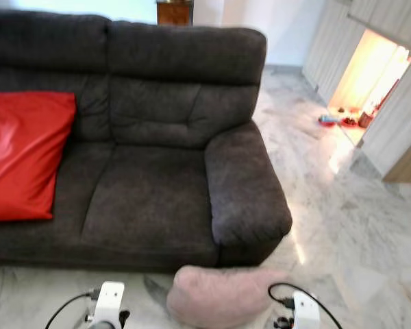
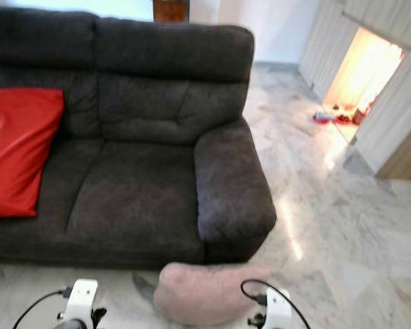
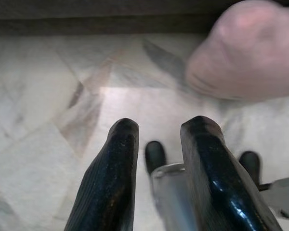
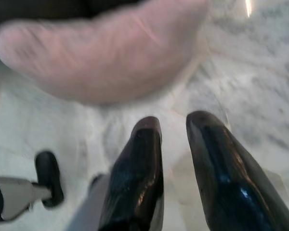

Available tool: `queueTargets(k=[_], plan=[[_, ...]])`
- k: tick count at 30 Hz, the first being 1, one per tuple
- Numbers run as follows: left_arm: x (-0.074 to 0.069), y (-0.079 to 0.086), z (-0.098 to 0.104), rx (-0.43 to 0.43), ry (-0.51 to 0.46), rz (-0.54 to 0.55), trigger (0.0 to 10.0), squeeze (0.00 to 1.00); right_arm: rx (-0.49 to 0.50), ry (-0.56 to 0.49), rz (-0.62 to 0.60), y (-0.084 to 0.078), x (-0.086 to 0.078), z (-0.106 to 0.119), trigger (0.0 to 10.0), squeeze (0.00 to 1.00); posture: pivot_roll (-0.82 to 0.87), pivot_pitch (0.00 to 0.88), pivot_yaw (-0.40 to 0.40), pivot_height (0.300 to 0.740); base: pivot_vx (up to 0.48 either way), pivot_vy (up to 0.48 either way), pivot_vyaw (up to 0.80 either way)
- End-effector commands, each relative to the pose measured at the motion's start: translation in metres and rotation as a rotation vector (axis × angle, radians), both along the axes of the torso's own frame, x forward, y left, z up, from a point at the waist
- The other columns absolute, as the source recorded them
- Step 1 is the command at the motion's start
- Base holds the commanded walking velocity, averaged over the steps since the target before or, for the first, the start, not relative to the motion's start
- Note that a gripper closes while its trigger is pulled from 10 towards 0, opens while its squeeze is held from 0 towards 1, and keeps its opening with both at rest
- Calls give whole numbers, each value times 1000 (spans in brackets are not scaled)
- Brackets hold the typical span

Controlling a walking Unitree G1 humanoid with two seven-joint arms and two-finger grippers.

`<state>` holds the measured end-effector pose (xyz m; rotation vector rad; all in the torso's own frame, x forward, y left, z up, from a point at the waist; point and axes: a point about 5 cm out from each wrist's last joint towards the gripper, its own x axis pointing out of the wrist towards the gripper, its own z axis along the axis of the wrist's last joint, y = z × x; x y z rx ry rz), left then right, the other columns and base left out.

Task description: Move the pillow to the sofa from floor

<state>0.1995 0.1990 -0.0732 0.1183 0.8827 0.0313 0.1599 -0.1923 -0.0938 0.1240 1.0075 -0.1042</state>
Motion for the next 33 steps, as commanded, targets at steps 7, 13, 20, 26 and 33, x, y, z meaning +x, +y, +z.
queueTargets(k=[7,13,20,26,33], plan=[[-4,1,-2,-1,9,-4,10000,0,4,-28,5,8,11,4,10000,0,46,0,-73,740,0,0,0],[-3,0,-1,-22,0,15,10000,0,6,-35,8,10,15,5,10000,0,46,0,-74,740,0,0,0],[-1,0,0,-23,-10,14,10000,0,7,-43,9,12,18,6,10000,0,47,0,-74,740,0,0,0],[-1,0,0,-22,-8,10,10000,0,10,-47,12,14,19,6,10000,0,46,0,-71,740,0,0,0],[-1,1,0,-16,-8,6,10000,0,15,-53,20,18,21,7,10000,0,49,0,-70,740,182,0,0]])
